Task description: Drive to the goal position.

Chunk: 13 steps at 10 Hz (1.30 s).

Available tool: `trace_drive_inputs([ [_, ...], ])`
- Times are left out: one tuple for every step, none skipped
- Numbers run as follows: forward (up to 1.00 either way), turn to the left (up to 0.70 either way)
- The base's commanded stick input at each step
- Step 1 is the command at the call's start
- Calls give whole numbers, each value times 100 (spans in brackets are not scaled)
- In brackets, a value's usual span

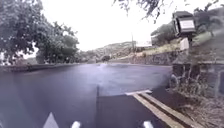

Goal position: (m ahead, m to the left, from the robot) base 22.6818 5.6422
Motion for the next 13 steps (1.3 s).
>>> trace_drive_inputs([
  [70, 0],
  [70, 0],
  [70, 0],
  [70, 0],
  [70, 0],
  [70, 0],
  [70, 0],
  [70, 0],
  [70, 0],
  [70, 0],
  [70, 0],
  [70, 0],
  [70, 0],
])
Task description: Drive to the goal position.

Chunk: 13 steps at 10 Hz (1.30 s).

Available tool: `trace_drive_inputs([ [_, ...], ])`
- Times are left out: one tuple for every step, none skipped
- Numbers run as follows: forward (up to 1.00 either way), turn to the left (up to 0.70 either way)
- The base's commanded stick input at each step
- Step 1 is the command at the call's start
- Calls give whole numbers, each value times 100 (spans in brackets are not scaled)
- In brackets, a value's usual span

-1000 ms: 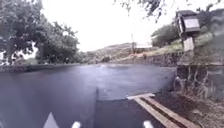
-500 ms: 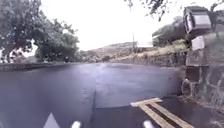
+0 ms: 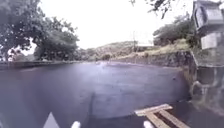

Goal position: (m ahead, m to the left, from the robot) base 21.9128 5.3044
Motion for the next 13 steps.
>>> trace_drive_inputs([
  [70, 0],
  [70, 0],
  [70, 0],
  [70, 0],
  [70, 0],
  [70, 0],
  [70, 0],
  [70, 0],
  [70, 0],
  [70, -14],
  [70, -23],
  [70, -32],
  [70, -27],
])
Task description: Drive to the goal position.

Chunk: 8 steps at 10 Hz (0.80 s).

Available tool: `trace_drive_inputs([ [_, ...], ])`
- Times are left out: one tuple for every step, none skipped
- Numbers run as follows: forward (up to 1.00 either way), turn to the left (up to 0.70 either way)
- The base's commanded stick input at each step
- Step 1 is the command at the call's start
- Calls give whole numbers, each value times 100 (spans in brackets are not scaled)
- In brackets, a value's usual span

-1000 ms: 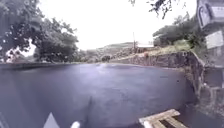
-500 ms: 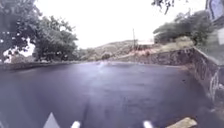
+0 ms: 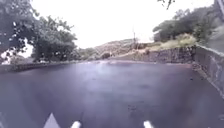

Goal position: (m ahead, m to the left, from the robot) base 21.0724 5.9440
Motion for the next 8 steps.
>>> trace_drive_inputs([
  [70, -14],
  [70, -1],
  [70, 0],
  [70, 0],
  [70, 0],
  [70, 0],
  [70, 0],
  [70, 0],
])
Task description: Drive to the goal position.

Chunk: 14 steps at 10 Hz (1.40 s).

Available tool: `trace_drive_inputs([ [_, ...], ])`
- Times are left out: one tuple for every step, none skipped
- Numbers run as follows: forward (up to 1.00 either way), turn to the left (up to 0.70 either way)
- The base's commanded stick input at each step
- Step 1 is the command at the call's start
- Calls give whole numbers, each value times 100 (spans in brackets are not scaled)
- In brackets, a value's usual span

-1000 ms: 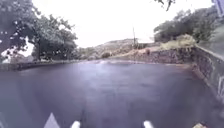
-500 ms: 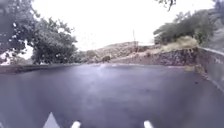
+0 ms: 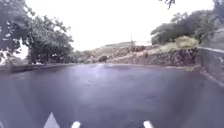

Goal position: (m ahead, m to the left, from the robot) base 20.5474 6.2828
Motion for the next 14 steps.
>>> trace_drive_inputs([
  [70, 0],
  [70, 0],
  [70, 0],
  [70, 0],
  [70, 0],
  [70, 0],
  [70, 0],
  [70, 0],
  [70, 0],
  [70, 0],
  [70, 0],
  [70, 0],
  [70, 0],
  [70, 0],
])
